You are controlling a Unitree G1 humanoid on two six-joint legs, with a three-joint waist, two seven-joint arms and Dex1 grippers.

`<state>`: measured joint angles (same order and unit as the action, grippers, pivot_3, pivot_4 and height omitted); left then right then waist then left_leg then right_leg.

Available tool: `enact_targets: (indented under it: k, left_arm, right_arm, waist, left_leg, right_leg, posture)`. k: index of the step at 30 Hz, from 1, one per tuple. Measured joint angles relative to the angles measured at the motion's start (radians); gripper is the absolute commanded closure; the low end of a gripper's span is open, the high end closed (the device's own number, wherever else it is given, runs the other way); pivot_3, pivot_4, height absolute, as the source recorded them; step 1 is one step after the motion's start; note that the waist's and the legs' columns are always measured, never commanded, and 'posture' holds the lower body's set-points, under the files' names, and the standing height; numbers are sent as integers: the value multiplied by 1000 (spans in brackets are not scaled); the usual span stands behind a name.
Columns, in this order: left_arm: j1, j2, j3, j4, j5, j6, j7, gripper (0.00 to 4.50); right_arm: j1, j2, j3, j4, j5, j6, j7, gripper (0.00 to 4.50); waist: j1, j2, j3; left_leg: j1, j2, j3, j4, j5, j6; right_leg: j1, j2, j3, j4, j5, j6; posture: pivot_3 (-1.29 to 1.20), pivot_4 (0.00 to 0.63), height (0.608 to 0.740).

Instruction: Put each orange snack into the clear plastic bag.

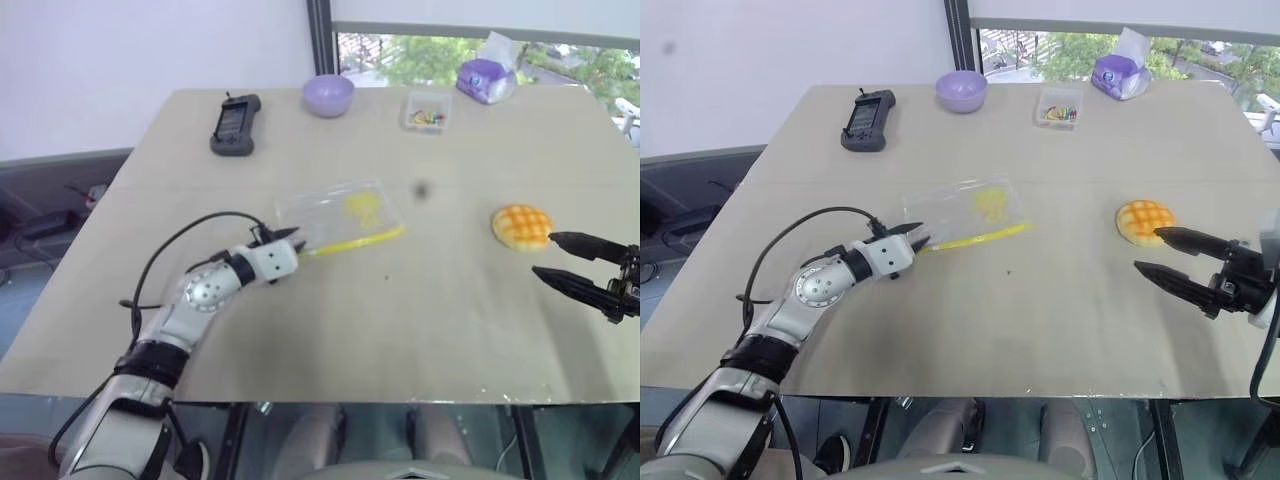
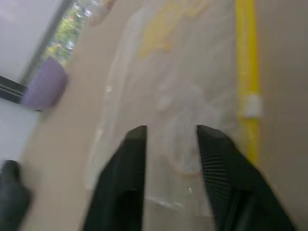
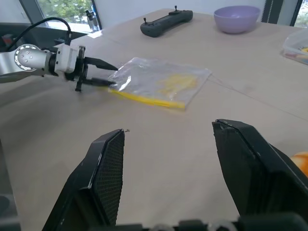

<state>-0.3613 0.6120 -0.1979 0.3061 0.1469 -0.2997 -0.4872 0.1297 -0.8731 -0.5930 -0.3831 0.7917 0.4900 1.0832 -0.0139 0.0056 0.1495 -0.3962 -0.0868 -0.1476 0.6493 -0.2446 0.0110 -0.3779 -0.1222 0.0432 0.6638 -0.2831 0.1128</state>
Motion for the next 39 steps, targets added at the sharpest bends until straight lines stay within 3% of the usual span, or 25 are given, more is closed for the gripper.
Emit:
enact_targets:
  k: [2,4,11,17,23,31,39]
  left_arm:
    - [23,-60,59,-86,-90,193,-5,471]
    - [40,-102,104,-168,-158,370,3,61]
    - [58,-209,187,-404,-322,815,53,61]
    - [15,-232,309,-473,-421,1021,117,61]
    - [-9,-231,344,-593,-465,1200,171,61]
    - [-68,-352,338,-558,-485,1435,271,61]
    - [-171,-424,359,-444,-462,1466,379,61]
  right_arm:
    - [0,1,2,0,-2,-1,0,1355]
    - [0,2,3,0,-2,-2,0,1355]
    - [4,8,3,0,-3,-9,0,1355]
    - [10,9,3,0,-4,-15,-1,1355]
    - [11,18,4,0,-14,-23,-1,1355]
    - [-6,23,28,14,-26,-36,-2,1355]
    - [-21,23,31,28,-37,-38,1,1355]
  waist:
    - [1,-1,0]
    - [1,-1,1]
    - [0,-7,4]
    - [3,-12,7]
    - [5,-13,8]
    - [7,-15,9]
    - [17,-12,6]
  left_leg:
    - [0,0,-1,1,0,0]
    - [0,0,-1,1,0,0]
    - [0,1,0,1,0,0]
    - [0,1,0,1,0,0]
    - [-1,1,0,1,0,-1]
    - [-1,1,0,1,0,-1]
    - [1,1,1,2,0,-1]
  right_leg:
    - [0,1,-1,1,0,0]
    - [0,1,-1,1,0,0]
    - [0,1,0,0,0,0]
    - [0,1,-1,-1,0,0]
    - [0,1,0,-1,0,0]
    - [1,2,-1,-1,0,0]
    - [2,1,0,0,0,0]
  posture:
    - [0,150,740]
    - [0,150,740]
    - [0,150,740]
    - [0,150,740]
    - [0,150,740]
    - [0,150,740]
    - [0,150,740]
